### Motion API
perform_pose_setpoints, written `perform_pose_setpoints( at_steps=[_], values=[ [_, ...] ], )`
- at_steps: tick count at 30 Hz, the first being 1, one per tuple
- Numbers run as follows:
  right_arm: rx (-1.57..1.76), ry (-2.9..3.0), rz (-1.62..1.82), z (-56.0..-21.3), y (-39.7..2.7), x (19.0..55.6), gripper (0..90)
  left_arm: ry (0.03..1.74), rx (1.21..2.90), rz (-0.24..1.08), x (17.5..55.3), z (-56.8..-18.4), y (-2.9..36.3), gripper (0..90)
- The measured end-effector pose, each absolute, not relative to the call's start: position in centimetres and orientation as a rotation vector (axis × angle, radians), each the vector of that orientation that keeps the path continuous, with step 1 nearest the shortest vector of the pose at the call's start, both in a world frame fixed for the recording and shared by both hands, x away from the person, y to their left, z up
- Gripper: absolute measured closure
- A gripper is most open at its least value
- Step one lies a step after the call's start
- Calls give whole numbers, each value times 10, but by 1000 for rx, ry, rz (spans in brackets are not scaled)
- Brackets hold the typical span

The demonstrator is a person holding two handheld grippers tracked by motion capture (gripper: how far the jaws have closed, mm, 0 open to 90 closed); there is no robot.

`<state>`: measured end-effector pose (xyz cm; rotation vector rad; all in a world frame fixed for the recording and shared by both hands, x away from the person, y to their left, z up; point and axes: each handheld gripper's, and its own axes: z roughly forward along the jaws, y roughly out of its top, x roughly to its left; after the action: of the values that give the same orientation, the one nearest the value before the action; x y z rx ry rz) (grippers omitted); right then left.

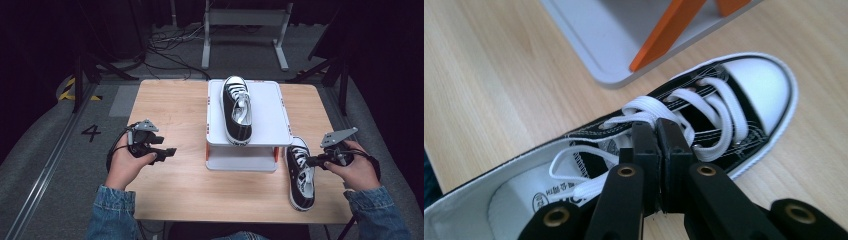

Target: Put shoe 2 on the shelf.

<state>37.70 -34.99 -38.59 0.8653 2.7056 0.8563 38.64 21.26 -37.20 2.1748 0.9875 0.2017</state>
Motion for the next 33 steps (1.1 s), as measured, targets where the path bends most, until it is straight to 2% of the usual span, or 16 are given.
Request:
perform_pose_setpoints(
  at_steps=[25, 33],
  values=[
    [965, 2469, 1166, -339, -378, 376, 899, 1009, 2164, 200, 387, -374, 218, 335],
    [931, 2413, 1270, -310, -385, 377, 900, 1010, 2164, 197, 385, -374, 219, 335]
  ],
)
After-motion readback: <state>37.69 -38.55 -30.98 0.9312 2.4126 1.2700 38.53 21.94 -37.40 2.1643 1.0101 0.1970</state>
